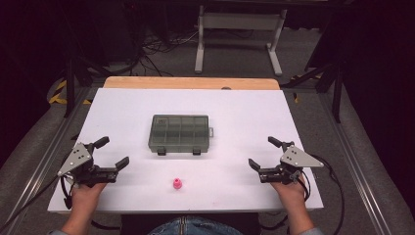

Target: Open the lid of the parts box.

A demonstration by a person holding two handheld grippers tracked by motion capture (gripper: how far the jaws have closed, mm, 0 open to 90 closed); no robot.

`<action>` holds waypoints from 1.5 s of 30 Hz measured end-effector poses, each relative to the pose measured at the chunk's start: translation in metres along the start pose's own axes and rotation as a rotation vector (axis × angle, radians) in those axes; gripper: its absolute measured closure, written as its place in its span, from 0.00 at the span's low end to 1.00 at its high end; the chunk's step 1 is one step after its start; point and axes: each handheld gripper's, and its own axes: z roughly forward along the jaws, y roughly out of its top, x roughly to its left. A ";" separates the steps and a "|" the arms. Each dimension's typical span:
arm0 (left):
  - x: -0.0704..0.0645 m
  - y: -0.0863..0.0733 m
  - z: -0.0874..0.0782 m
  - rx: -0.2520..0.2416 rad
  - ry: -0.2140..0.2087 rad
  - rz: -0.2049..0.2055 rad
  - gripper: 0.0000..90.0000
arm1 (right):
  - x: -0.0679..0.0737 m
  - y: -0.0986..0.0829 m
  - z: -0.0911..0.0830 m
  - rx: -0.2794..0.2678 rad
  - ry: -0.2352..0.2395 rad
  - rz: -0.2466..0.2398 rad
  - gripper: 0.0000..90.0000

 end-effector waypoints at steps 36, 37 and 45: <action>-0.002 0.012 0.002 0.021 -0.061 0.003 0.01 | 0.004 0.007 0.012 0.014 0.085 0.009 0.05; -0.003 0.013 0.003 0.022 -0.071 0.005 0.01 | 0.005 0.008 0.014 0.012 0.094 0.015 0.05; -0.001 0.028 0.019 0.078 -0.104 -0.007 0.01 | 0.010 0.022 0.034 0.045 0.129 0.011 0.05</action>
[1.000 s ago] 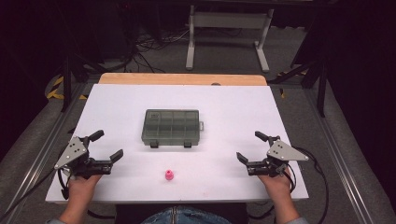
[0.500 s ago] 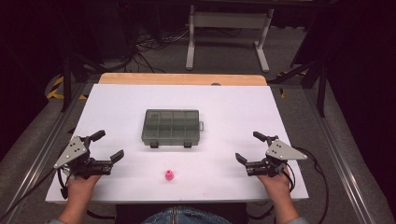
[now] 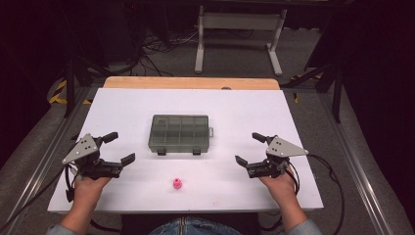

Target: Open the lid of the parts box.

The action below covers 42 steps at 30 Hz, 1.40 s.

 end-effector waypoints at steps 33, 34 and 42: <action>0.021 0.010 0.038 0.109 -0.027 0.000 0.02 | 0.010 0.030 0.082 0.087 0.134 -0.015 0.09; 0.021 0.008 0.039 0.101 -0.040 -0.018 0.02 | 0.010 0.029 0.084 0.090 0.137 -0.015 0.09; 0.026 0.004 0.044 0.096 -0.064 -0.028 0.04 | 0.010 0.028 0.094 0.107 0.145 -0.005 0.12</action>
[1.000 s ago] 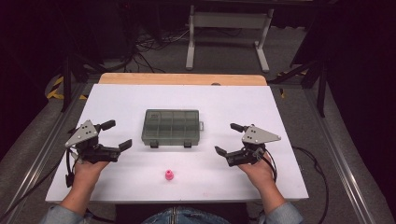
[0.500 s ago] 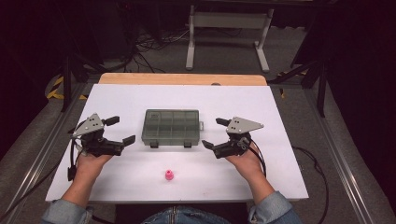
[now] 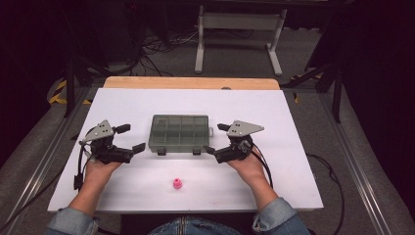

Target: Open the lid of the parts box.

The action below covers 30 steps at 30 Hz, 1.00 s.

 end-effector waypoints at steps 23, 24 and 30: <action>0.019 -0.019 0.021 0.137 -0.007 -0.026 0.11 | -0.005 -0.014 0.020 0.127 0.008 0.026 0.16; 0.019 -0.019 0.022 0.143 -0.009 -0.030 0.11 | -0.006 -0.016 0.021 0.137 0.006 0.029 0.16; 0.020 -0.022 0.027 0.169 -0.021 -0.026 0.13 | -0.008 -0.021 0.025 0.170 0.006 0.042 0.17</action>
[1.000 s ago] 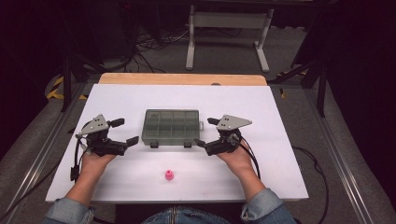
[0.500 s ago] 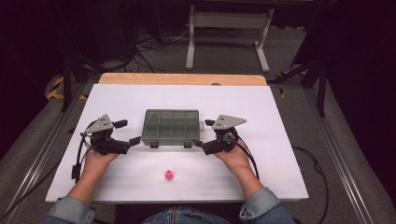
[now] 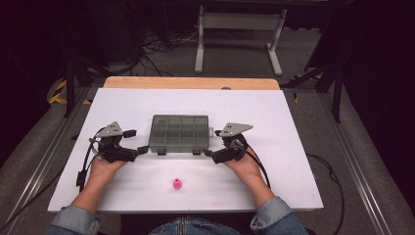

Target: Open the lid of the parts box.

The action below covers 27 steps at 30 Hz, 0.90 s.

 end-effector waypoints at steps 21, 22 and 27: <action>-0.002 -0.005 0.015 0.142 -0.005 0.031 0.26 | 0.000 -0.012 0.008 0.077 0.021 0.013 0.23; -0.002 -0.005 0.015 0.146 -0.008 0.028 0.26 | 0.000 -0.012 0.009 0.079 0.022 0.012 0.24; -0.003 -0.005 0.016 0.155 -0.013 0.037 0.31 | 0.000 -0.014 0.010 0.090 0.025 0.011 0.28</action>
